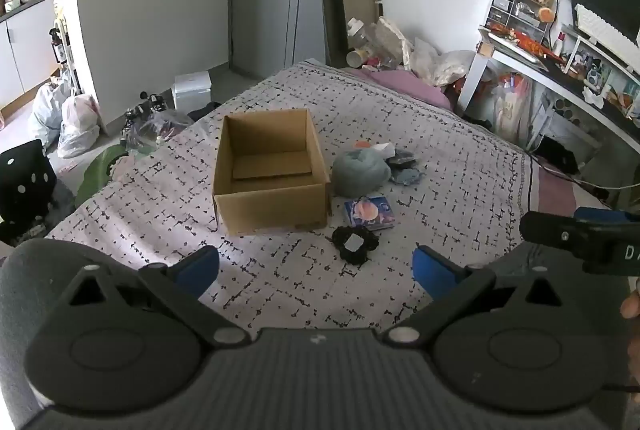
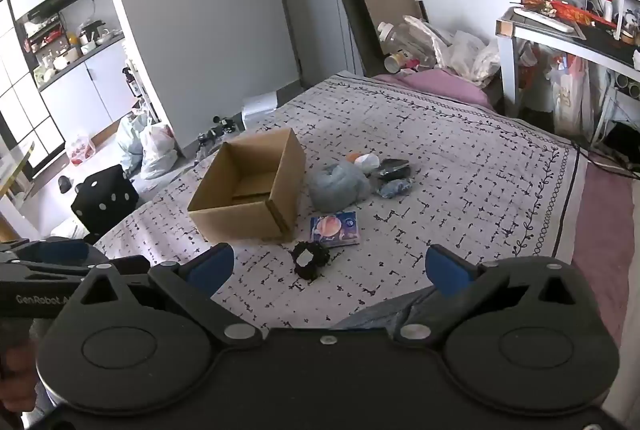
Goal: Organize soft objects
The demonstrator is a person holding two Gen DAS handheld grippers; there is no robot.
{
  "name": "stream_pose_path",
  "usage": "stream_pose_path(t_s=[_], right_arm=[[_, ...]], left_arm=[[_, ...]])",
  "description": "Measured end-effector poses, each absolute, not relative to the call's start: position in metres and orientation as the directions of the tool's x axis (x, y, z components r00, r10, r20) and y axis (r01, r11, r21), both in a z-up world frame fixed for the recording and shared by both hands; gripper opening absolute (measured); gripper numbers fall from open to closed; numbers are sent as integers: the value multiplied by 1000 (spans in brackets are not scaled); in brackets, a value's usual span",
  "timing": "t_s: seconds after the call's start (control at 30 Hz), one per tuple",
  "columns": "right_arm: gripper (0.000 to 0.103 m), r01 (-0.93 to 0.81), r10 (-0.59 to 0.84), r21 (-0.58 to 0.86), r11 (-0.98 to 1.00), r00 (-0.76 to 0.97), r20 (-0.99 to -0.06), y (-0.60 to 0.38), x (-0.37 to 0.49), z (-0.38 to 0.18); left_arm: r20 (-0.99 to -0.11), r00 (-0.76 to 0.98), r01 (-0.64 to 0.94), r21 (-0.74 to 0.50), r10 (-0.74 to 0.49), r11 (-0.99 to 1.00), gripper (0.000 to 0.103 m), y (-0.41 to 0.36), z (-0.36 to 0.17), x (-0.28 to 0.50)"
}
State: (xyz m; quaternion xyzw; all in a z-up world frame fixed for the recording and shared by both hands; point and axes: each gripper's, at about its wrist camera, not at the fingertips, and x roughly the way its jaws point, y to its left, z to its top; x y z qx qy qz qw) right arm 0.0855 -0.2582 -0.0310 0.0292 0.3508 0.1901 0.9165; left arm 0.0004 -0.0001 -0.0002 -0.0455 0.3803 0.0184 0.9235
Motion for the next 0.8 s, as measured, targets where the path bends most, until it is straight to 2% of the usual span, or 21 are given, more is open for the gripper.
stream_pose_path(t_s=[0.1,0.17,0.8], right_arm=[[103,-326,365,185,927,677,-638,-258,88,-33],[103,-329,365,182,927,674,-642,-256,89,-39],[103,-319,349,173,932,660,-665,-256,91,-41]], left_arm=[[-712,702,-78,-69,6,995,102,-1,-1,2],[-709,705,-75,-117,-30,990,102,12,0,4],[-710,704,-69,-99,-22,993,102,7,-10,4]])
